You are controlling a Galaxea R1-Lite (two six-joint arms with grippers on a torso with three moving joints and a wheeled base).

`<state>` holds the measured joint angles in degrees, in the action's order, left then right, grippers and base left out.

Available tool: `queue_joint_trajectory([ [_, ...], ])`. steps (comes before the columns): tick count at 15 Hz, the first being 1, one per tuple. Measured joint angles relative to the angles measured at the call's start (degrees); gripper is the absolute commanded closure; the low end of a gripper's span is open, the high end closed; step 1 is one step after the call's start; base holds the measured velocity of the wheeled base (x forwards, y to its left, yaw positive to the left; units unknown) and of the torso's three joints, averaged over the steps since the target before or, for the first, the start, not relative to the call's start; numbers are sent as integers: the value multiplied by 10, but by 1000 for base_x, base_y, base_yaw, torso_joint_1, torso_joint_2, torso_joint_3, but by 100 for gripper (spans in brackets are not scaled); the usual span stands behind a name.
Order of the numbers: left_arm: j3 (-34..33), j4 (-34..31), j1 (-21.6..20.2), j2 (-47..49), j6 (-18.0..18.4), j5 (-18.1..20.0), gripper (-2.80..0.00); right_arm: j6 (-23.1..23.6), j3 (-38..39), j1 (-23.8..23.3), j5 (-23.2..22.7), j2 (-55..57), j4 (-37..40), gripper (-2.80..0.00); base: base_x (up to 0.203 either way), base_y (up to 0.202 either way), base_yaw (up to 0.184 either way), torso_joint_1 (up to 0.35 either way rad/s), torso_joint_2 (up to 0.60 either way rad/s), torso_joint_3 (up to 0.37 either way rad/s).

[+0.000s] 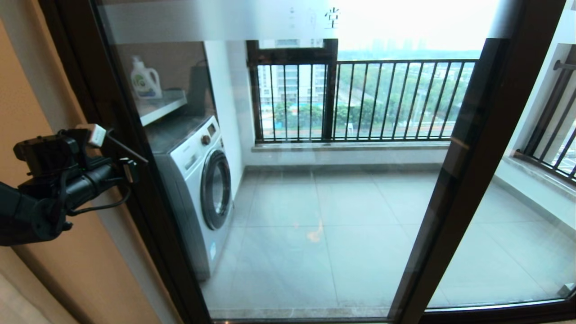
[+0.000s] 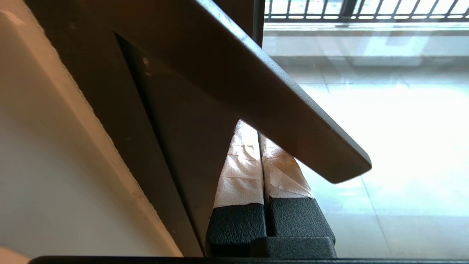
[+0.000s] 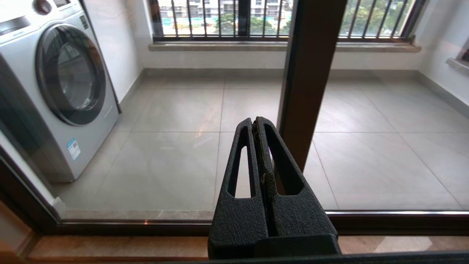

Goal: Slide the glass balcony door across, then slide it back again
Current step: Close the slid door

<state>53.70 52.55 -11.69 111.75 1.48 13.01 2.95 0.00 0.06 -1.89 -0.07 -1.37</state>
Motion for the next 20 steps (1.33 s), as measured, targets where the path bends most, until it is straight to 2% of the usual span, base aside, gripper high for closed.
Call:
queue_joint_trajectory([
  [13,-6,-6,54,-69,-3,-19,0,0,0,-1,0,0,0,0,0,0,0,0,0,0],
  [20,-133,-2,46,-115,-12,-21,0,0,0,-1,0,0,0,0,0,0,0,0,0,0],
])
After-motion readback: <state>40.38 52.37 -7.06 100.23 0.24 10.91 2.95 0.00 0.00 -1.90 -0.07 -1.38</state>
